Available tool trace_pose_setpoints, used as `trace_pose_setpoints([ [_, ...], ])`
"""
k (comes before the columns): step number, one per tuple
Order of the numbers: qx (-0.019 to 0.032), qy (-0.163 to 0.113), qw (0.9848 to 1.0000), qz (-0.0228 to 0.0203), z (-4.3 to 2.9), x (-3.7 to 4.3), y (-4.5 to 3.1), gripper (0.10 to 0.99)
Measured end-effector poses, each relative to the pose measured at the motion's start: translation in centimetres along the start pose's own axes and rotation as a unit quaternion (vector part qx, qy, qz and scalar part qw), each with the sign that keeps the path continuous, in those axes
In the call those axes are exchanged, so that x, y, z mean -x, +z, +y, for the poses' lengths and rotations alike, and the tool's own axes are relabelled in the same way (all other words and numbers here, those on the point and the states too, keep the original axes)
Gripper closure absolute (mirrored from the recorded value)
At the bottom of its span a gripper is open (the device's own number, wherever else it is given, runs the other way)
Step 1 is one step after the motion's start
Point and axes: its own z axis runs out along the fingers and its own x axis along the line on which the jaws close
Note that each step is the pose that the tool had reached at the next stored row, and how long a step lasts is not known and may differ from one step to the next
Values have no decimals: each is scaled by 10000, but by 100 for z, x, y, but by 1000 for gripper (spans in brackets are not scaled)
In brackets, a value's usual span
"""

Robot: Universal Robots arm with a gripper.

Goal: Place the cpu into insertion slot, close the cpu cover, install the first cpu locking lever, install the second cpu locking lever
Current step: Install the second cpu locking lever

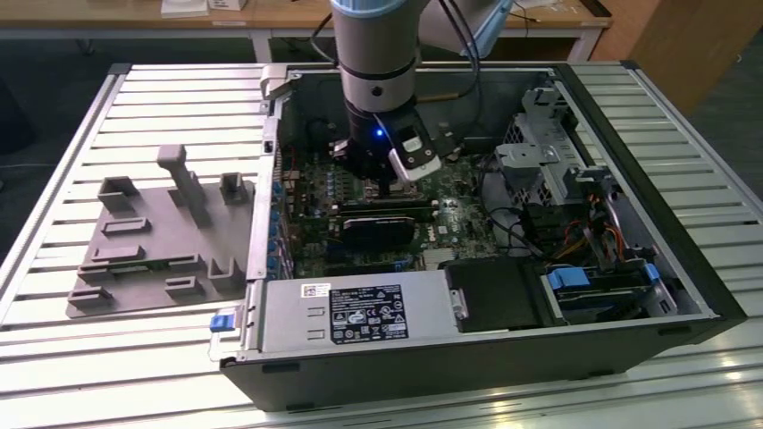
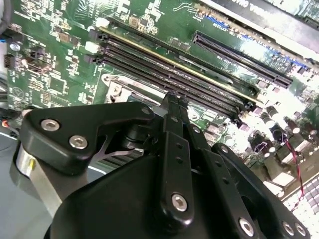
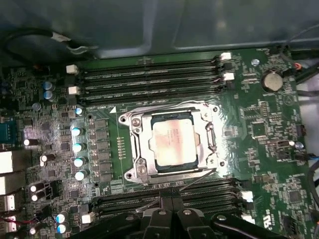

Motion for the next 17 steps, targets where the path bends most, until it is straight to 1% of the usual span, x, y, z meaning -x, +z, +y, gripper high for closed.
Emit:
trace_pose_setpoints([
  [4,7,-73,10000,7,-17,-15,38,980],
  [14,7,-74,10000,8,-17,-15,43,980],
  [17,8,-74,10000,7,-20,-20,59,980],
])
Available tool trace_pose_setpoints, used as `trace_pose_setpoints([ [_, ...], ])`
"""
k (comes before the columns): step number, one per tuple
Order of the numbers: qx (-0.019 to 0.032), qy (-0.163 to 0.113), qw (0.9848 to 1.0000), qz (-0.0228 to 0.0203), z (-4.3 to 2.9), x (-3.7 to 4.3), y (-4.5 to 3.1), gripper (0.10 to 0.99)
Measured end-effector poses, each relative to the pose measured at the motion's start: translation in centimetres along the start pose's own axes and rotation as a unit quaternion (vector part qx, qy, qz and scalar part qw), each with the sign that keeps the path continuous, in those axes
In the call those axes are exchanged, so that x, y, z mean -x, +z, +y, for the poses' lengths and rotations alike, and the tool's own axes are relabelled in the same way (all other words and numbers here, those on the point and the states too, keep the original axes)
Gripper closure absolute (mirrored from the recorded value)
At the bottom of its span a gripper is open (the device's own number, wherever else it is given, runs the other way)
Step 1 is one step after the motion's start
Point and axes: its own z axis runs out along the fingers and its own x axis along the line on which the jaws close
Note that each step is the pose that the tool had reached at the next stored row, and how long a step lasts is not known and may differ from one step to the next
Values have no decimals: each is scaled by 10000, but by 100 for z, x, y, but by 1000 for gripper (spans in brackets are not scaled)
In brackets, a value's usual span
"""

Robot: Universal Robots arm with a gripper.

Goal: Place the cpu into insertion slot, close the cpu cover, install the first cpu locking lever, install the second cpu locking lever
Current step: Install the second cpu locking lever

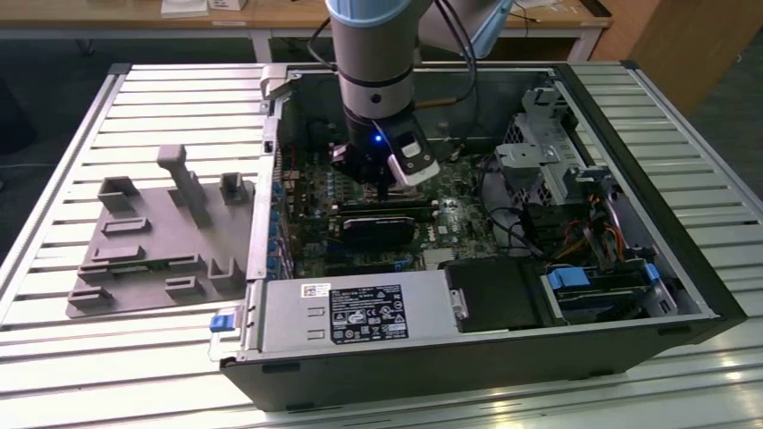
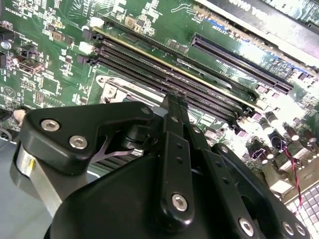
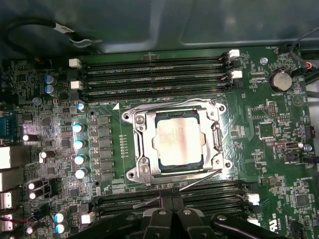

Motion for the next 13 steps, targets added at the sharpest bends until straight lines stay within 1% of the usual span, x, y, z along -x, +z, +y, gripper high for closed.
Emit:
trace_pose_setpoints([
  [3,0,0,10000,1,-5,-18,21,980],
  [4,7,1,10000,2,-10,-31,26,980],
  [6,53,5,10000,6,-21,-58,34,980],
  [8,87,8,10000,7,-36,-82,40,980],
  [13,248,22,9997,4,-106,-124,49,980],
])
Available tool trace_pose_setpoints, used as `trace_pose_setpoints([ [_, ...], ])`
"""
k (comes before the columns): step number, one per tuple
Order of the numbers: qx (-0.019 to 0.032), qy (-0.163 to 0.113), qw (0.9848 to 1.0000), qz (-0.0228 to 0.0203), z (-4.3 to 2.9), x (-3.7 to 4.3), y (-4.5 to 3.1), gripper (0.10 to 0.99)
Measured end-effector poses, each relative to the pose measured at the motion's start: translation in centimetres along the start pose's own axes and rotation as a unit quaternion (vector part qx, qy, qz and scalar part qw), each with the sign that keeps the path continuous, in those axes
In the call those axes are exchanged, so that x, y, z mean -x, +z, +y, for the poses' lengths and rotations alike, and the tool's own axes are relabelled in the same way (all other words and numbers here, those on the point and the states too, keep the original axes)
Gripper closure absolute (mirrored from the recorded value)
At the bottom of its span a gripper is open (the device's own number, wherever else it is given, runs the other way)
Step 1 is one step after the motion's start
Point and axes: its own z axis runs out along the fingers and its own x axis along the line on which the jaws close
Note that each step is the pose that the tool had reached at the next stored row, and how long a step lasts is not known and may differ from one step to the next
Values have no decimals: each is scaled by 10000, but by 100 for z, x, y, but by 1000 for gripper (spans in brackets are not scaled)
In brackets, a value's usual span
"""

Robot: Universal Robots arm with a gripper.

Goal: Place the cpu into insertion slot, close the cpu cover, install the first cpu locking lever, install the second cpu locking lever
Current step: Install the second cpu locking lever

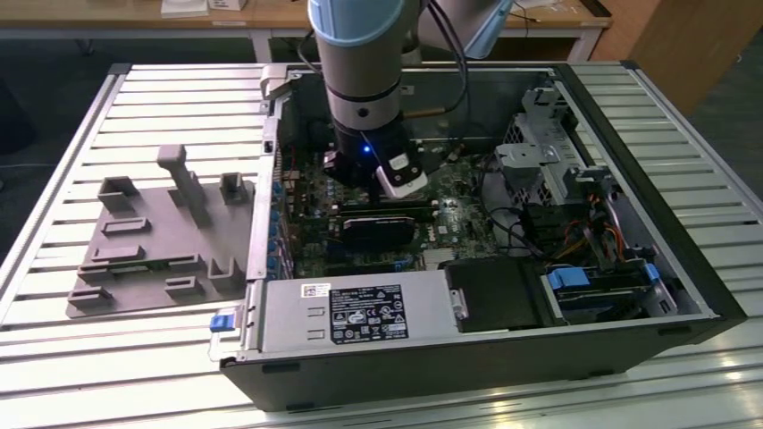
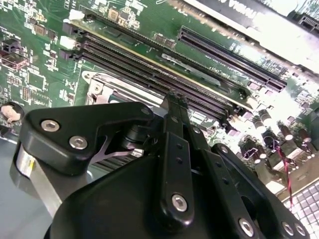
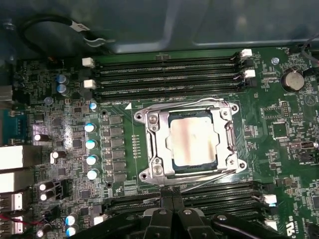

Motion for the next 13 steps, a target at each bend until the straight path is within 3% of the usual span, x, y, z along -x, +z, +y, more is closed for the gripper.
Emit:
trace_pose_setpoints([
  [4,113,9,9999,-4,-56,-16,6,980],
  [13,473,42,9989,8,-142,-117,23,980],
])
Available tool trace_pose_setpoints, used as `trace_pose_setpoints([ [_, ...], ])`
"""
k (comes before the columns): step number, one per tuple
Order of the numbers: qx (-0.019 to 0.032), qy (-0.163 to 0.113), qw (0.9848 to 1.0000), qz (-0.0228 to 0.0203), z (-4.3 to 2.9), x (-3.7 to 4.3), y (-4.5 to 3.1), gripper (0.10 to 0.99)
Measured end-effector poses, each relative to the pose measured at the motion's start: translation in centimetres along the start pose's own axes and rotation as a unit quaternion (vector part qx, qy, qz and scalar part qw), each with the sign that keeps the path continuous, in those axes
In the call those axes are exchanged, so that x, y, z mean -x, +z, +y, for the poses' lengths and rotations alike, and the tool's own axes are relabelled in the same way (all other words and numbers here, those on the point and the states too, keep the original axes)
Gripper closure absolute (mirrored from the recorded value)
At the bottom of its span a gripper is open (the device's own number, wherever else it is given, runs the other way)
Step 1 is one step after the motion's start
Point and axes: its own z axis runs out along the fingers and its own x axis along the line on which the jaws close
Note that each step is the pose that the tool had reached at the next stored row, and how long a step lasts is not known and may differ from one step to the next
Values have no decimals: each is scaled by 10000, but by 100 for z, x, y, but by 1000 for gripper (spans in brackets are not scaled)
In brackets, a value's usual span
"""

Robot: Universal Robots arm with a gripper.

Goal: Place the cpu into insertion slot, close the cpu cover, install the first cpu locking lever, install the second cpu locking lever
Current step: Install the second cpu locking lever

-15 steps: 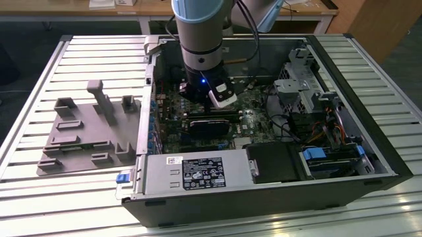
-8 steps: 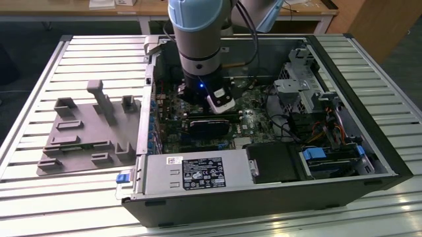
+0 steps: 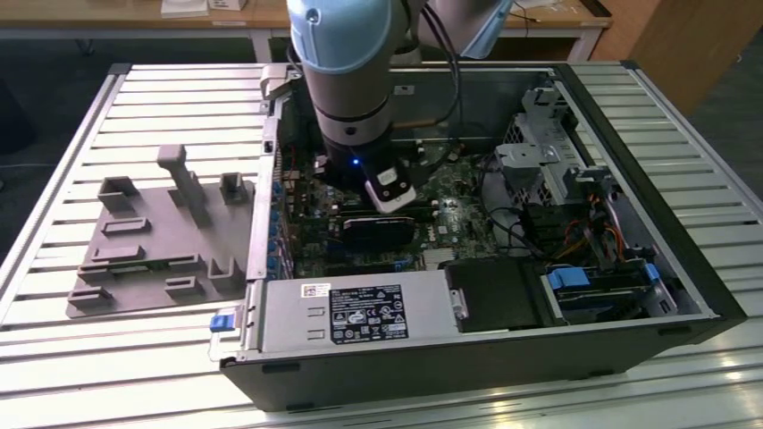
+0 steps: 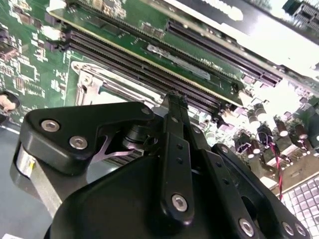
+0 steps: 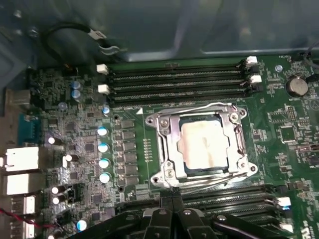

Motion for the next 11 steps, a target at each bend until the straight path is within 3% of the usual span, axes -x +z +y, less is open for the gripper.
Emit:
trace_pose_setpoints([
  [3,92,10,10000,6,-16,-14,21,980],
  [9,194,21,9998,16,-39,-43,86,980],
  [11,251,26,9997,23,-45,-59,102,980],
])
